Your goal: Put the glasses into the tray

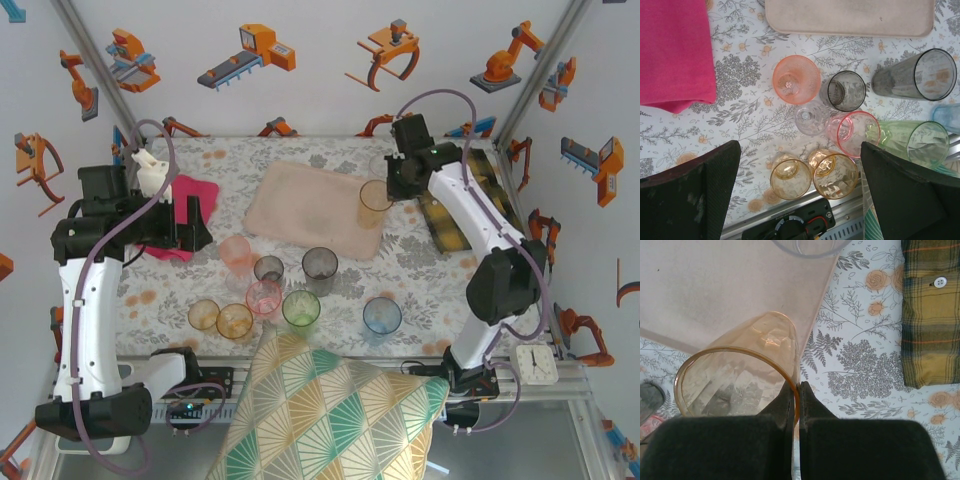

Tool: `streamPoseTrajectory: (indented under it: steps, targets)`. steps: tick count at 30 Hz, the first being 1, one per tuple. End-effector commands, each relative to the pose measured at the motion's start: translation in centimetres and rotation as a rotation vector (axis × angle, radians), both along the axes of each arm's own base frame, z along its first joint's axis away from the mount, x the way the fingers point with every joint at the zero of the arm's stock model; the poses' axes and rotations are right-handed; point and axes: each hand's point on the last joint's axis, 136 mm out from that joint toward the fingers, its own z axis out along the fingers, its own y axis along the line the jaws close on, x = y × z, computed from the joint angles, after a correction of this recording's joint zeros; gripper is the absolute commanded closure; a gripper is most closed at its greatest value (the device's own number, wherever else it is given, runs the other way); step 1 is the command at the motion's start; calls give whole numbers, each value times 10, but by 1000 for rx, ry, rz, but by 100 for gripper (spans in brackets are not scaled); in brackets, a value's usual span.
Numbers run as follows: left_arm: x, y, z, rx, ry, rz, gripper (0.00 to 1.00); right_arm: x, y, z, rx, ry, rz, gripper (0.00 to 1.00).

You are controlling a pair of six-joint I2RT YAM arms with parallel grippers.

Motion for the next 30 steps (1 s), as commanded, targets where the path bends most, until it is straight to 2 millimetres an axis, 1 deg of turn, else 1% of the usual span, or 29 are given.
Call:
streamPoseTrajectory:
  steps: [1,8,13,23,30]
  targets:
    - [-6,-3,-2,-18,10,-22,3,16,-2,10,-9,-58,-9,100]
    - [-5,-3,-1,-16,6,-21,3,24,-2,-14,-38,-19,-24,100]
    - [-6,-3,-1,-18,8,-22,3,28,-6,-25,-62,-1,-33,100]
    - [-7,-3,-3,-17,10,-22,3,31,-6,-42,-68,35,-36,100]
    - [-7,-3,-3,-21,10,-21,3,31,-6,-48,-58,56,-38,99]
